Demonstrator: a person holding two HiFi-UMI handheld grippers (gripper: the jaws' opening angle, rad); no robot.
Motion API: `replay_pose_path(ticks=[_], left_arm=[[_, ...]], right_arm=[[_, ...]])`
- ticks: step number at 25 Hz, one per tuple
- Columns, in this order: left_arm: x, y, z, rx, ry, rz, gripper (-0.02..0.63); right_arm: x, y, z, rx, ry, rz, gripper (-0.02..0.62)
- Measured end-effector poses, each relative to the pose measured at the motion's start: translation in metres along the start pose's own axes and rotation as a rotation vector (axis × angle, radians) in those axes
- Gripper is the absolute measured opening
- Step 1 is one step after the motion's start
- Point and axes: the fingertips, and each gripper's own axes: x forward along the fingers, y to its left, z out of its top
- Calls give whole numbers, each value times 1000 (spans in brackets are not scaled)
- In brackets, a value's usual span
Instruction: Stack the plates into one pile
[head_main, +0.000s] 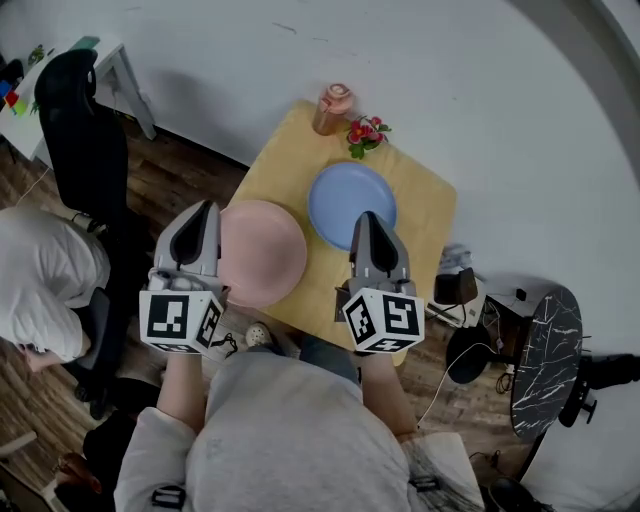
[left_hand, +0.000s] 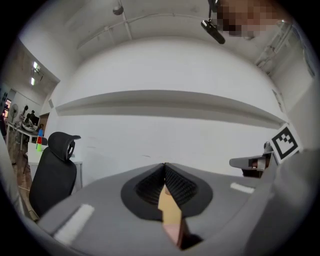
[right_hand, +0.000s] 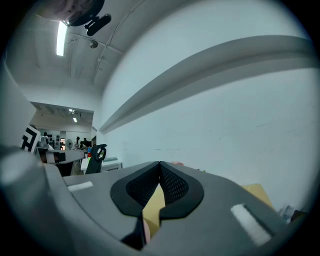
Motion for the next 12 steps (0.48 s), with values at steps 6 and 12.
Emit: replay_pose_path(ticks=[6, 12], left_arm=[[8, -30, 33, 57, -86, -6, 60], [16, -58, 59, 91, -168, -8, 60]], right_arm=[[-14, -26, 33, -42, -74, -8, 4], [-25, -52, 70, -104, -135, -6, 5]])
